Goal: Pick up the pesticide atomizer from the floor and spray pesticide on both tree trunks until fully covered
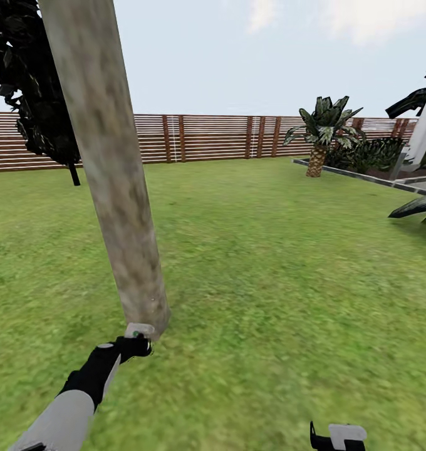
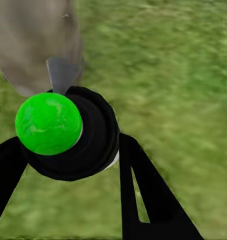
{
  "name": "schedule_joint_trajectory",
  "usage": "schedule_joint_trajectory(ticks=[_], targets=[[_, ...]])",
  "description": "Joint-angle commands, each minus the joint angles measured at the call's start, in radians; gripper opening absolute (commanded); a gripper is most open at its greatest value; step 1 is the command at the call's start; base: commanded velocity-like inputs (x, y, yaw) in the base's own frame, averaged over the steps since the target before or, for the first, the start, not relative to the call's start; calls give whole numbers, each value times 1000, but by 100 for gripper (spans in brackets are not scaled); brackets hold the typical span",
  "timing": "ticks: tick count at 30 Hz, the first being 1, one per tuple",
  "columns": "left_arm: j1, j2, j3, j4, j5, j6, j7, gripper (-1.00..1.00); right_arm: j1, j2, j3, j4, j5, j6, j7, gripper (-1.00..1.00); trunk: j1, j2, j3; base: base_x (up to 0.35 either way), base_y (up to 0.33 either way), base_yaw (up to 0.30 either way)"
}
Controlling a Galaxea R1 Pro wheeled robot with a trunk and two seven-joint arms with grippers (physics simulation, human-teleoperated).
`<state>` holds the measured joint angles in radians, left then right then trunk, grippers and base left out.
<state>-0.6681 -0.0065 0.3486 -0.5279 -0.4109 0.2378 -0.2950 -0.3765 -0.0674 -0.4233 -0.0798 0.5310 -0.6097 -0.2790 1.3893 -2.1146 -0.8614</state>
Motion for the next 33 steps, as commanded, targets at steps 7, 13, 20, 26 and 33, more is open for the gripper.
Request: schedule_joint_trajectory(ticks=[7,13,20,26,33], targets=[[13,62,-3,2,-7,6,2,-100,-1,0,-5,1,10,-2,-6,100,0,0,-1,0,0,0],[12,51,-3,22,-8,6,5,-100,-1,3,-3,0,10,-2,-5,100,0,0,-1,0,0,30],[0,41,0,4,-10,73,3,-100,-1,3,-3,0,12,-2,-2,100,0,0,-1,0,0,255],[6,98,-3,-4,-9,84,0,-100,-1,1,-3,0,12,-2,-2,100,0,0,-1,0,0,61],[-1,13,-33,-11,-10,87,-2,-100,-1,-3,-3,0,12,-2,-2,100,0,0,-1,0,0,1]])
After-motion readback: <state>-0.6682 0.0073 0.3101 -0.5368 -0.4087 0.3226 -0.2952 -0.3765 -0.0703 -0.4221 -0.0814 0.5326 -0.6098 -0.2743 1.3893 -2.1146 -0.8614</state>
